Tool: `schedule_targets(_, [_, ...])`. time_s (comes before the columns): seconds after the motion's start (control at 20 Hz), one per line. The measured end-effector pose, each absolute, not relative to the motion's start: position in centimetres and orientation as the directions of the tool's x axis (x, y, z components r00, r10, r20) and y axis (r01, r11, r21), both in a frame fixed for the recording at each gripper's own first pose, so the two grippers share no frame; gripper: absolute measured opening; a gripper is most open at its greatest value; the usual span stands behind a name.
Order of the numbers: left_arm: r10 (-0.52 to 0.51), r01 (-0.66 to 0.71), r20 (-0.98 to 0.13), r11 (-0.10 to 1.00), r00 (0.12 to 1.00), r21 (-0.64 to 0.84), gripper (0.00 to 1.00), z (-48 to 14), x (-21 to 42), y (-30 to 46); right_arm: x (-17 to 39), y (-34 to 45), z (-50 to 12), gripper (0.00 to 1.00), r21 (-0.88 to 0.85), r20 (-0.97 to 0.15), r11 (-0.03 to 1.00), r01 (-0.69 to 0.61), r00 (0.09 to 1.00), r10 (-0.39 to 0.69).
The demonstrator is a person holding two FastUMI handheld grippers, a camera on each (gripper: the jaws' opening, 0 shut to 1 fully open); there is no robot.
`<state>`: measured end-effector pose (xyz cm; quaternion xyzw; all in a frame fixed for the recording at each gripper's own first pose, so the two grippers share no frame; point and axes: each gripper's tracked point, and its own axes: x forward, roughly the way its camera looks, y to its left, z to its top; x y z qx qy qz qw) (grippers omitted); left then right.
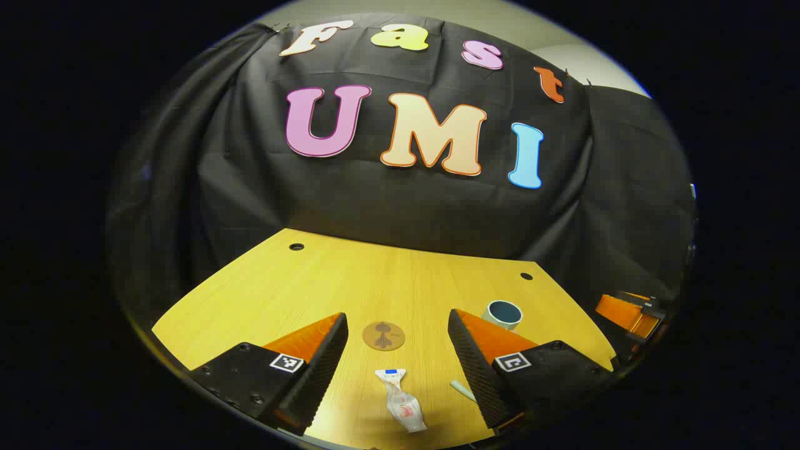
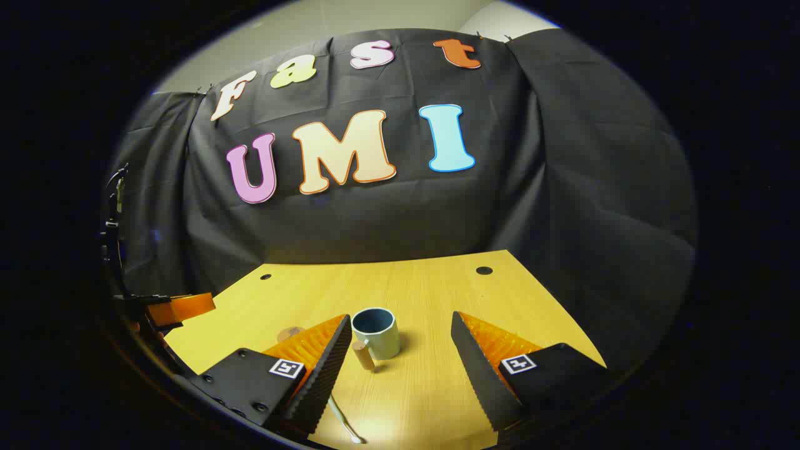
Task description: Put the toothbrush and toothpaste on the desktop into the cup, then pick up the cup and place it on the coaster on the desktop.
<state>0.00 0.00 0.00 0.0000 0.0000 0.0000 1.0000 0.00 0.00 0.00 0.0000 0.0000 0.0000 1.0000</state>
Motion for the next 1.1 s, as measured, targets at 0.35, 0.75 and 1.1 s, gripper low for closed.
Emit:
schedule_targets(0.35, [0.077, -0.077, -0.018, 0.996, 0.997, -0.035, 0.95, -1.5, -1.5, 0.7, 0.5, 0.1, -1.0, 0.98, -0.011, -0.042, 0.998, -0.061, 0.997, 0.061])
schedule_targets(0.75, [0.124, -0.125, -0.009, 0.99, 0.992, -0.068, 0.95, -2.6, -1.7, 0.5, 1.3, -0.5, -3.2, 0.98, -0.021, -0.095, 0.993, -0.12, 0.989, 0.117])
schedule_targets(1.1, [0.132, -0.133, -0.022, 0.989, 0.991, -0.069, 0.95, -2.9, -1.2, 1.2, 1.8, 0.6, -4.8, 0.98, -0.048, -0.15, 0.987, -0.156, 0.978, 0.147])
